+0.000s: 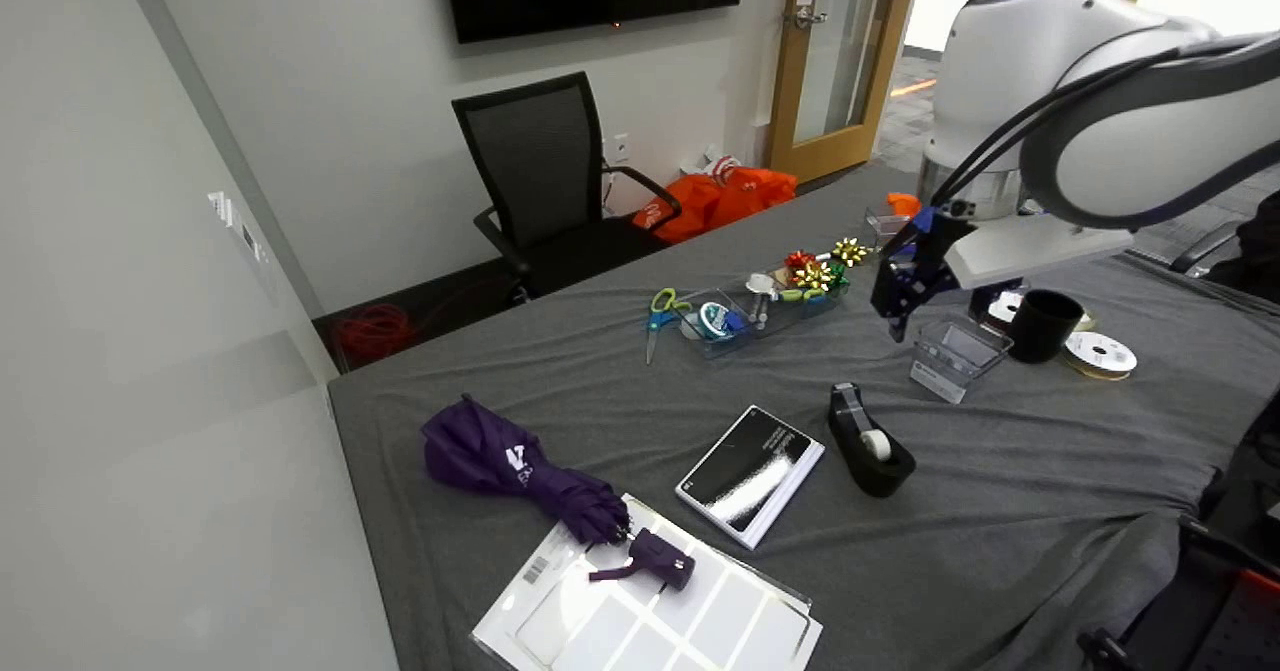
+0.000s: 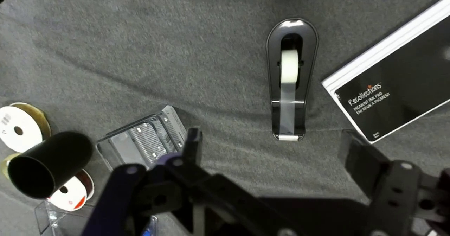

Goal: Put the black masking tape dispenser on the black object on the left

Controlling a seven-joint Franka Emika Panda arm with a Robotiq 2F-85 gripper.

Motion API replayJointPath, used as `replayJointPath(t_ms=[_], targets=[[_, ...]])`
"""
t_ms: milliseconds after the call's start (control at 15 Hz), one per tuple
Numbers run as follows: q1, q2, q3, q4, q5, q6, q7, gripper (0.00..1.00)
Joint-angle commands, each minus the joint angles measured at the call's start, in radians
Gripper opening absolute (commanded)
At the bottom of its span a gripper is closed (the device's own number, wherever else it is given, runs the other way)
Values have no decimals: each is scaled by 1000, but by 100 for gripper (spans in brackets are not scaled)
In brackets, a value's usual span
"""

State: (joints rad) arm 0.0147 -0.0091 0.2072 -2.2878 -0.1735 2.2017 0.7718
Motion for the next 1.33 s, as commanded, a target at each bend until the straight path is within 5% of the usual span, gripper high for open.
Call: replayJointPath(t_ms=[0,600,1267], targets=[[39,132,-50,65,-58,47,-43,100],[76,115,-85,43,-57,48,-19,100],[24,189,-122,-78,241,276,-676,100]])
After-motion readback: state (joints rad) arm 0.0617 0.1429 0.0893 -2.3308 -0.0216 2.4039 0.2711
